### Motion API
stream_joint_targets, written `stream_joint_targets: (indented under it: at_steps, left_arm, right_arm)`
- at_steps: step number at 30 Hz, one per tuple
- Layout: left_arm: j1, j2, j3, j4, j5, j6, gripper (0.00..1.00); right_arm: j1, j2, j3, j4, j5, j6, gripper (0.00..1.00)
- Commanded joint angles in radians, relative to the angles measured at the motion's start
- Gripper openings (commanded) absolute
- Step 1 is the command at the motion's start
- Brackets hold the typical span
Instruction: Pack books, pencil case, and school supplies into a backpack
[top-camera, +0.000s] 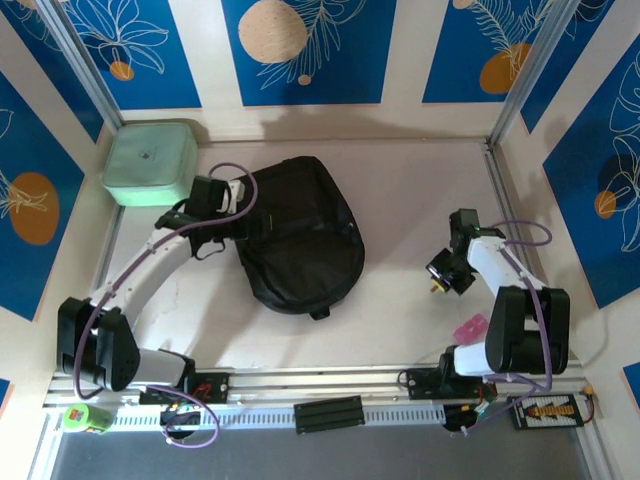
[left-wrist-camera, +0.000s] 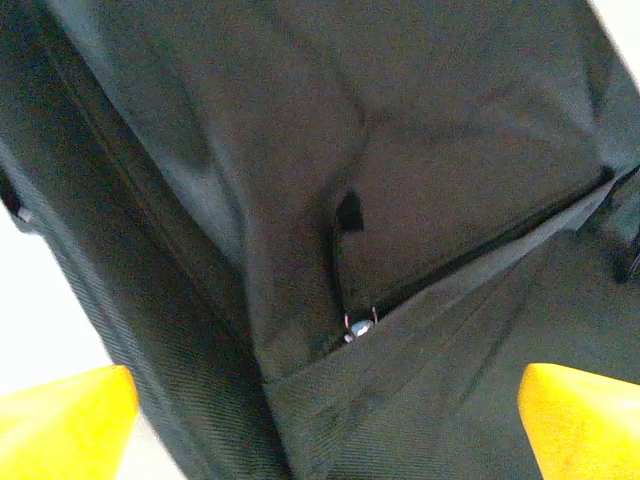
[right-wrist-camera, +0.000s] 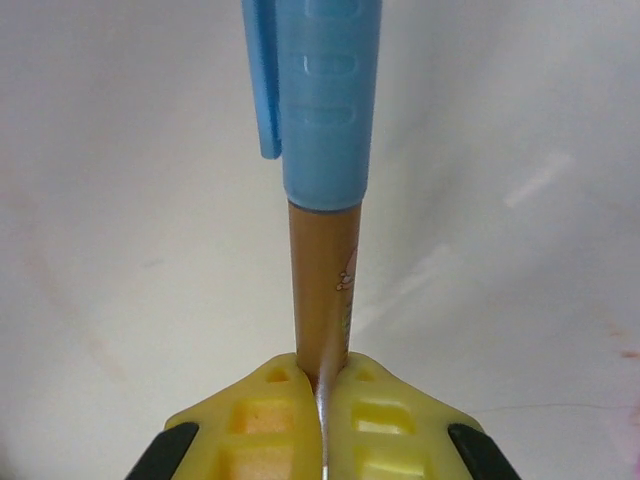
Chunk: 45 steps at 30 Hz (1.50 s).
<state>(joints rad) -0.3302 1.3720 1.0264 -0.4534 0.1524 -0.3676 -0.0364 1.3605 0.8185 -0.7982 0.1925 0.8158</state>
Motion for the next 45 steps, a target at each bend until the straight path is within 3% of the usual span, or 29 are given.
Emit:
stream_joint_targets:
  at_steps: [1, 9, 15, 19, 28, 31, 39, 45]
  left_arm:
    - [-0.051, 0.028, -0.107, 0.077, 0.052, -0.112, 0.96]
    - [-0.22, 0.128, -0.253, 0.348, 0.021, -0.287, 0.92]
    - [-0.353, 0.241, -0.2, 0.558, 0.057, -0.412, 0.9]
    - [-0.413, 0.263, -0.151, 0.56, 0.034, -0.434, 0.89]
    - [-0.401, -0.016, -0.193, 0.253, -0.078, -0.366, 0.96]
    - [-0.331, -0.062, -0.117, 0.227, 0.085, -0.396, 0.93]
    - [-0.259, 0.129, 0.224, 0.243, 0.26, -0.386, 0.94]
    - [-0.233, 0.262, 0.342, 0.323, 0.358, -0.385, 0.92]
  right_arm:
    - [0.07, -0.054, 0.041, 0.052, -0.043, 0.013, 0.06]
    - [0.238, -0.123, 0.096, 0.186, -0.104, -0.076, 0.06]
    - [0.31, -0.132, 0.105, 0.293, -0.193, -0.149, 0.06]
    - [0.342, -0.127, 0.103, 0.328, -0.224, -0.182, 0.05]
    - [0.384, -0.115, 0.095, 0.428, -0.341, -0.28, 0.05]
    - [0.402, -0.098, 0.111, 0.46, -0.369, -0.305, 0.05]
    - [0.414, -0.031, 0.14, 0.595, -0.488, -0.357, 0.04]
    - [0.402, 0.015, 0.153, 0.696, -0.611, -0.391, 0.05]
